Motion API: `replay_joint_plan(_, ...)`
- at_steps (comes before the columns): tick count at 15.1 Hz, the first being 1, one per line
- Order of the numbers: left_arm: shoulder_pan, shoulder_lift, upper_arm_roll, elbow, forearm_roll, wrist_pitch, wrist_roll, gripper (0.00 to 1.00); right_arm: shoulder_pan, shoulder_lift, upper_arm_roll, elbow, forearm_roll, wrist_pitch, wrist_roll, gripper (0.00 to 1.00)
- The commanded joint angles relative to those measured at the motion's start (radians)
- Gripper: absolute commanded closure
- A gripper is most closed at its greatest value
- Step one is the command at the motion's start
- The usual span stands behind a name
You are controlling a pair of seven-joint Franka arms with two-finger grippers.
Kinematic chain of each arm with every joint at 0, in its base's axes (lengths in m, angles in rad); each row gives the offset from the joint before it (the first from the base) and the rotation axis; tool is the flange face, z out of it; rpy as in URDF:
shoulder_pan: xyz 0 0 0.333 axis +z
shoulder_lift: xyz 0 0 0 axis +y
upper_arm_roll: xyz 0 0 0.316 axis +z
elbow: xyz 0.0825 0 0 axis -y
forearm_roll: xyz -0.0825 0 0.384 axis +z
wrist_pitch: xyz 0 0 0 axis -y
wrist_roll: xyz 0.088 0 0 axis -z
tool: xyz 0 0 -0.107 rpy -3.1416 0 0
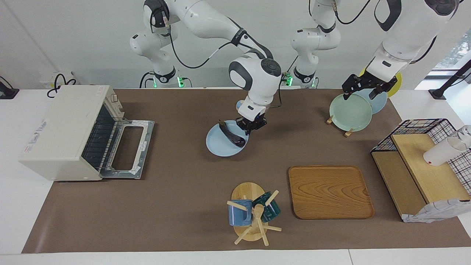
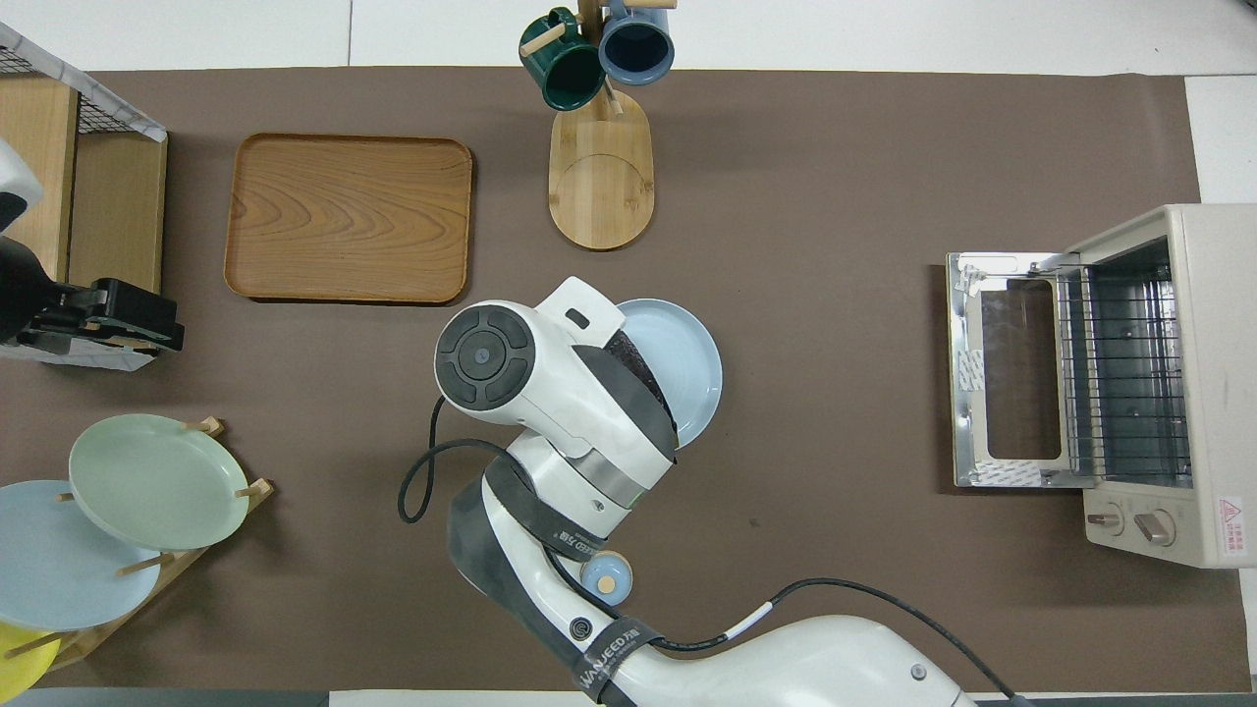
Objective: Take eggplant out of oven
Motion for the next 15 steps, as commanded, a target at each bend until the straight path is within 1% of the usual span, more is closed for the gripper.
replay_joint_plan(1,0.008,-0.014,-0.001,-0.011,-0.012,0.000,0.000,0.00,0.035,0.028,0.006,-0.004,0.018,0.058,0.056,1.00)
replay_joint_plan(4,0.008,-0.014,-0.001,-0.011,-0.012,0.000,0.000,0.00,0.048,0.039,0.010,-0.062,0.022,0.166,0.120,1.00)
replay_joint_plan(6,0.008,-0.014,-0.001,-0.011,-0.012,0.000,0.002,0.00,0.040,0.039,0.010,-0.068,0.021,0.172,0.128,0.99)
replay_joint_plan(7,0.008,-0.014,-0.001,-0.011,-0.012,0.000,0.000,0.00,0.039,0.037,0.010,-0.062,0.019,0.174,0.128,0.84)
replay_joint_plan(8,0.008,-0.014,-0.001,-0.011,-0.012,0.000,0.000,0.00,0.040,0.037,0.010,-0.051,0.019,0.174,0.128,0.77)
replay_joint_plan(9,0.008,-0.014,-0.001,-0.011,-0.012,0.000,0.000,0.00,0.042,0.037,0.010,-0.038,0.019,0.171,0.128,0.68)
replay_joint_plan(10,0.008,-0.014,-0.001,-0.011,-0.012,0.001,0.000,0.00,0.039,0.033,0.010,-0.031,0.019,0.166,0.128,0.65)
replay_joint_plan(12,0.008,-0.014,-0.001,-0.011,-0.012,0.001,0.000,0.00,0.017,0.005,0.010,-0.027,0.019,0.123,0.119,0.65)
replay_joint_plan(14,0.008,-0.014,-0.001,-0.011,-0.012,0.003,0.002,0.00,-0.043,-0.045,0.010,-0.027,0.019,0.047,0.064,0.68)
replay_joint_plan(15,0.008,-0.014,-0.001,-0.011,-0.012,0.001,0.002,0.00,-0.064,-0.080,0.009,-0.034,0.018,0.013,0.030,0.78)
